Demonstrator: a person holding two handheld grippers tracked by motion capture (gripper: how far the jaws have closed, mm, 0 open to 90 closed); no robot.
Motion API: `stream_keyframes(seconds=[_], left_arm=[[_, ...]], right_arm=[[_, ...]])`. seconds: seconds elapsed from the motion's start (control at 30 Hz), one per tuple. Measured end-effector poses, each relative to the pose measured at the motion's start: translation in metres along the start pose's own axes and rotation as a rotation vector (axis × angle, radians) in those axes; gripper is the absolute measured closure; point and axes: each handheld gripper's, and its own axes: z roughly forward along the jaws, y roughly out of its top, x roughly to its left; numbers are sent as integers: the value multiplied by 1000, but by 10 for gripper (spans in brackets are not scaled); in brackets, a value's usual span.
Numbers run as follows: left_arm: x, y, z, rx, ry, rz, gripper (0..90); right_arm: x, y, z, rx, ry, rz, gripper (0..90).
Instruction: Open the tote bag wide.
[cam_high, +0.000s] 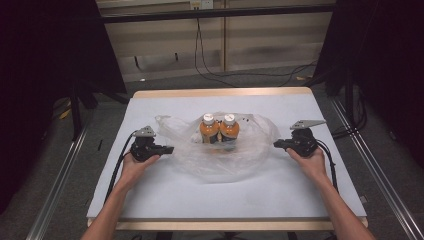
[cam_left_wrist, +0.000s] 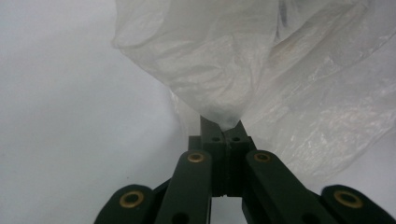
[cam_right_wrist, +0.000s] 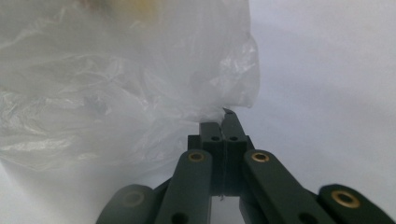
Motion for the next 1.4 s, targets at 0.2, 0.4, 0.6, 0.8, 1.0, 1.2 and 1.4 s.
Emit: stream_keyframes(seconds=[0.2,0.4,0.6,0.8,1.0,1.2,1.4], left_arm=[[3,-7,10,49,5,-5,900],[0,-8,10,42,26,5,900],[2,-10,6,17,16,-21,838],[0,-9,2,-14,19,-36,723],[-8,-5,-10,-63,21,-38,508],[-16,-5,-33,-112,40,-54,384],[-32,0,-75,-232,46,-11,428]], right_arm=[[-2,-8,11,67,-16,15,900],[-4,-13,17,96,-17,18,900],[-1,-16,17,72,-9,3,868],[2,-14,13,32,26,6,767],[8,-9,-4,-62,53,9,459],[16,-3,-22,-111,54,4,292],[26,16,-62,-238,46,-9,258]])
